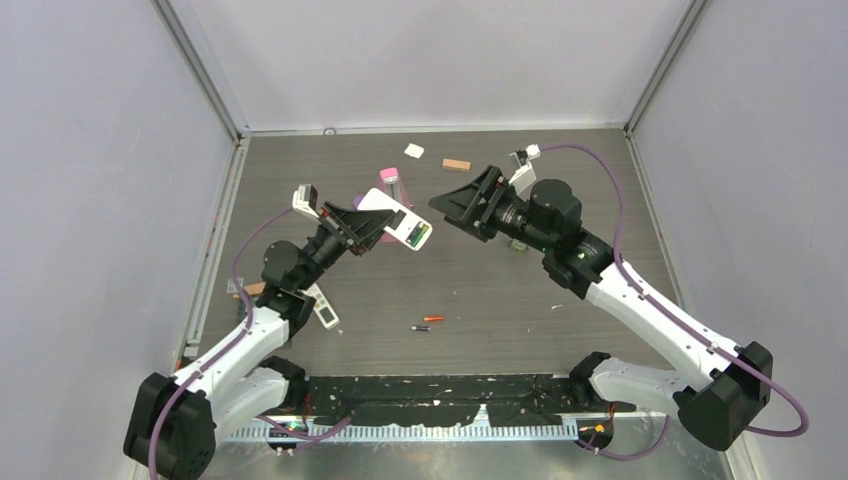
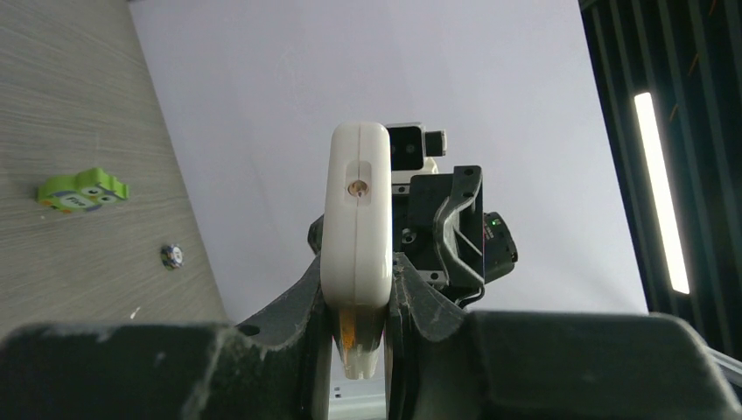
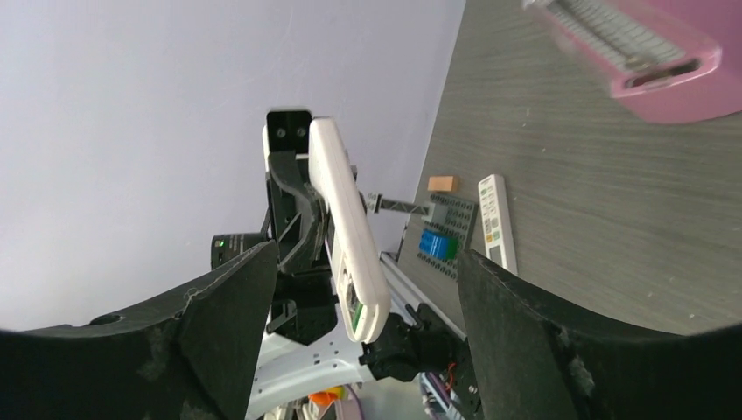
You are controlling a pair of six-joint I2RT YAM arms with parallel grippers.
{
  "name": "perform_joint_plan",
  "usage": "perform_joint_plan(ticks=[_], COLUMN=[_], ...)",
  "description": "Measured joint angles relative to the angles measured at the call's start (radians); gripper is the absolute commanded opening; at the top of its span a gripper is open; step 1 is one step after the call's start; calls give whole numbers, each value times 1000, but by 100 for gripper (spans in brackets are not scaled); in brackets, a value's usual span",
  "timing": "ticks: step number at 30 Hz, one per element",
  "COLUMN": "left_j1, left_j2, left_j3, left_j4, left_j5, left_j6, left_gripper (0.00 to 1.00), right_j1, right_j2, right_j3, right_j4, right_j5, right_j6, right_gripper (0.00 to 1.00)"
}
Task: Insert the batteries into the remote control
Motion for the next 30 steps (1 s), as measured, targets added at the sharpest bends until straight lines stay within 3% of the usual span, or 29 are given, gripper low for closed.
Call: perform_joint_plan(ticks=[6, 18, 30], left_j1=[29, 41, 42], left_j2=[-24, -26, -13], left_j3=[1, 55, 69], left_j4=[-73, -150, -149], left_j5=[34, 77, 102], left_j6=[68, 116, 116], left_gripper=[0, 0, 0], right_j1=[-86, -70, 44], right_j2=[11, 137, 179], right_j3=[37, 254, 290], right_j4=[-50, -169, -348], right_j5=[-3, -211, -237], right_j6=[-84, -407, -630], right_gripper=[69, 69, 44])
